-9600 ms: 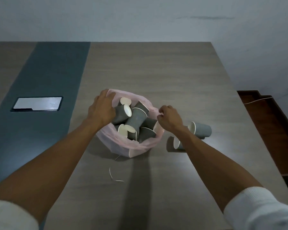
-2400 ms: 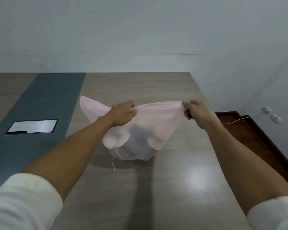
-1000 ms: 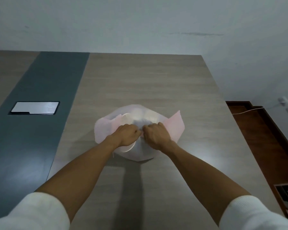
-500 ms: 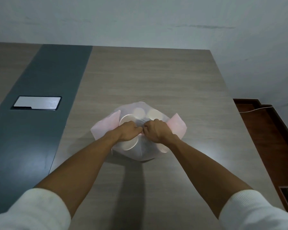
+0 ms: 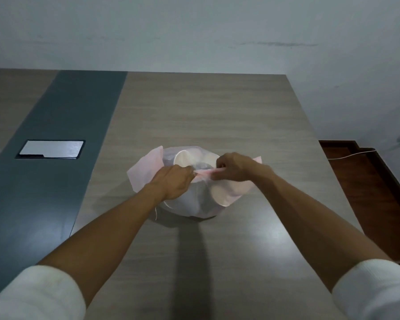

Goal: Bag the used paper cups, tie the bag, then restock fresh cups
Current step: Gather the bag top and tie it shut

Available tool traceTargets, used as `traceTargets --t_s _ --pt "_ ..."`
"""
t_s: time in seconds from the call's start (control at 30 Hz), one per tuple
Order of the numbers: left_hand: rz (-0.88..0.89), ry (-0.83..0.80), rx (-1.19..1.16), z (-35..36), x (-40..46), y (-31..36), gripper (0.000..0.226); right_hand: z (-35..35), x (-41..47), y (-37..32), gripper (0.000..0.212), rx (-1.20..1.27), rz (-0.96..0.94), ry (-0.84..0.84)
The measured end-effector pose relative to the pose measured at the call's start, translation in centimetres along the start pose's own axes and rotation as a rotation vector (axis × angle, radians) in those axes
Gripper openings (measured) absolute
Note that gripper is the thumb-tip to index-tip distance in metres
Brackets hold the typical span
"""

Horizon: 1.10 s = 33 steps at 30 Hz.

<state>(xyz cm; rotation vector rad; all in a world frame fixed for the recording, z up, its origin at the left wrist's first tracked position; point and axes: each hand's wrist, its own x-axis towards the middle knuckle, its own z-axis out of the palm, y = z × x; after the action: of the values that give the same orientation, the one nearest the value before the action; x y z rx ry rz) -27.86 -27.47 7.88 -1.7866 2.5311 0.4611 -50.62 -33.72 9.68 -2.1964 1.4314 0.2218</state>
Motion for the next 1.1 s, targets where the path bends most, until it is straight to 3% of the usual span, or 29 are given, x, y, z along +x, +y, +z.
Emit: traceTargets --t_s 0.1,0.17,0.27,0.33,0.37,0.4,0.47,0.5,0.57,0.63,0.67,0.77,0.83,0.9,0.97,1.03,1.1 --pt "-0.033 -0.065 -0.004 -0.5 0.7 -0.5 0.028 -3.2 -1.2 2.9 0.039 -0.115 0.150 -0.049" --pt "-0.054 -0.078 0.006 -0.5 0.8 -0.7 0.035 -4.7 -2.1 4.8 0.037 0.006 0.171 -0.038" --pt "-0.042 -0.071 0.004 -0.2 1.1 -0.4 0.037 -4.0 -3.4 5.7 0.018 0.642 0.078 0.087" --pt "-0.030 -0.073 0.025 0.0 1.4 0.4 0.035 -2.0 -3.9 4.2 0.028 1.167 0.001 0.160" --pt "-0.028 -0.082 0.040 0.1 1.7 0.8 0.036 -0.9 -3.9 3.1 0.023 1.367 -0.015 0.193" --pt "-0.038 -0.095 0.043 0.3 1.9 1.2 0.038 0.0 -3.7 2.0 0.015 1.517 -0.007 0.220" --pt "-0.077 -0.100 0.010 0.7 2.1 1.8 0.040 1.3 -2.9 -0.5 0.023 1.689 0.041 0.302" --pt "-0.092 -0.096 -0.016 0.8 2.1 2.0 0.039 1.8 -2.5 -1.5 0.025 1.631 0.060 0.357" --pt "-0.115 -0.063 -0.082 0.9 1.6 2.3 0.039 2.8 -1.6 -3.0 0.015 1.168 0.114 0.447" --pt "-0.079 0.036 -0.037 0.0 0.2 2.0 0.036 4.4 -0.4 -3.7 0.047 0.578 0.148 0.415" --pt "-0.016 0.146 0.050 -0.6 -0.4 1.7 0.036 4.9 -0.1 -3.8 0.065 0.406 0.166 0.413" --pt "0.134 0.545 0.228 -2.0 -3.0 -0.7 0.044 6.2 1.0 -3.9 0.081 0.214 0.181 0.480" --pt "0.010 0.702 0.133 -2.6 -4.5 -2.3 0.069 6.5 1.3 -3.9 0.082 0.149 0.202 0.496" --pt "-0.263 0.675 -0.131 -2.9 -5.4 -3.5 0.098 6.5 1.4 -4.2 0.084 0.158 0.220 0.506" --pt "-0.478 0.507 -0.444 -2.8 -5.4 -4.1 0.113 6.3 1.2 -4.6 0.084 0.142 0.225 0.518" --pt "-0.594 0.334 -0.533 -2.5 -5.0 -4.3 0.093 6.4 1.3 -4.8 0.088 0.118 0.231 0.517" --pt "-0.633 0.366 -0.522 -2.3 -4.5 -3.7 0.061 6.6 1.4 -5.0 0.093 0.083 0.255 0.511"
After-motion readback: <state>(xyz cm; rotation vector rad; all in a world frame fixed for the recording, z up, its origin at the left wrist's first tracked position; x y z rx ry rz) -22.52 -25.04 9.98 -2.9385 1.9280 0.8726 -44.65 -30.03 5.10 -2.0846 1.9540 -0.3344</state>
